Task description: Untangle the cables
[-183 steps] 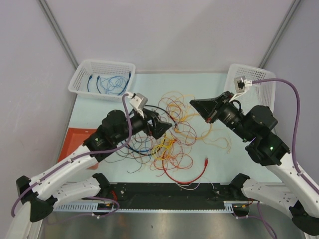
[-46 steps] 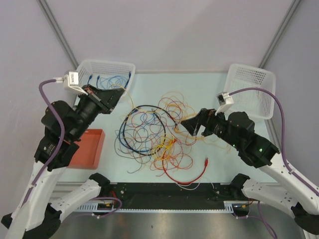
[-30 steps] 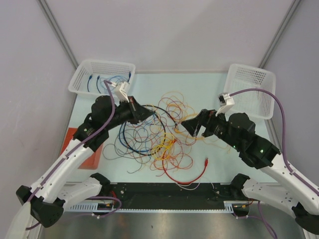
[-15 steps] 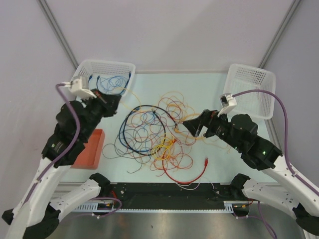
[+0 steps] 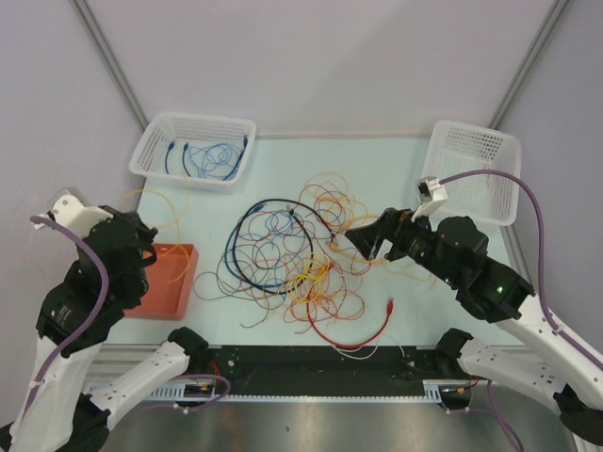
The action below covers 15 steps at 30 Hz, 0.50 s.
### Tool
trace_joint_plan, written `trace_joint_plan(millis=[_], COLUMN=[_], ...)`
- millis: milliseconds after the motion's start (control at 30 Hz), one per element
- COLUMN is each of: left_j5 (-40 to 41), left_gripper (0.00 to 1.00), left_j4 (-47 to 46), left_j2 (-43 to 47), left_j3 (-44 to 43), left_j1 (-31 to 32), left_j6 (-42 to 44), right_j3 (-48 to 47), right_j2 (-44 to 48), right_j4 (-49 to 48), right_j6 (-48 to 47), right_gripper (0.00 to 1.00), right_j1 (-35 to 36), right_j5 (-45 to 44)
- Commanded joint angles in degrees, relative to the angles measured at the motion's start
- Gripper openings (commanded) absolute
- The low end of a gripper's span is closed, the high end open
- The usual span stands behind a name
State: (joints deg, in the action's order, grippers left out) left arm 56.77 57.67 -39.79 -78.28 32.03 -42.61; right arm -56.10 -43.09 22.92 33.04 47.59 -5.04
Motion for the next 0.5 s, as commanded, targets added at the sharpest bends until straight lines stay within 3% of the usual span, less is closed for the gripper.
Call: trace_joint_plan(millis=[0, 133, 300, 467], left_j5=[12.7, 12.5, 8.0, 11.8], left_gripper=[0.0, 0.0, 0.0, 0.0], left_j4=[12.6, 11.5, 0.1, -4.8], left_j2=[1.0, 1.5, 0.9, -2.3], left_j3=[2.7, 6.1, 11.5, 9.7], left_j1=[-1.5, -8.1, -17.9, -18.8], left_j6=[-9.5, -8.5, 1.1, 4.5], right_j3=[-0.2, -0.2, 0.1, 0.9], right_j2=[-0.2, -0.3, 0.5, 2.0], right_j4=[-1.3, -1.0, -0.8, -0.2], right_j6=[0.6, 0.6, 0.4, 0.2], right_gripper=[1.0, 1.0, 1.0, 1.0], right_j1=[0.7, 1.0, 1.3, 1.2], right_j5=[1.0, 1.1, 0.5, -0.6])
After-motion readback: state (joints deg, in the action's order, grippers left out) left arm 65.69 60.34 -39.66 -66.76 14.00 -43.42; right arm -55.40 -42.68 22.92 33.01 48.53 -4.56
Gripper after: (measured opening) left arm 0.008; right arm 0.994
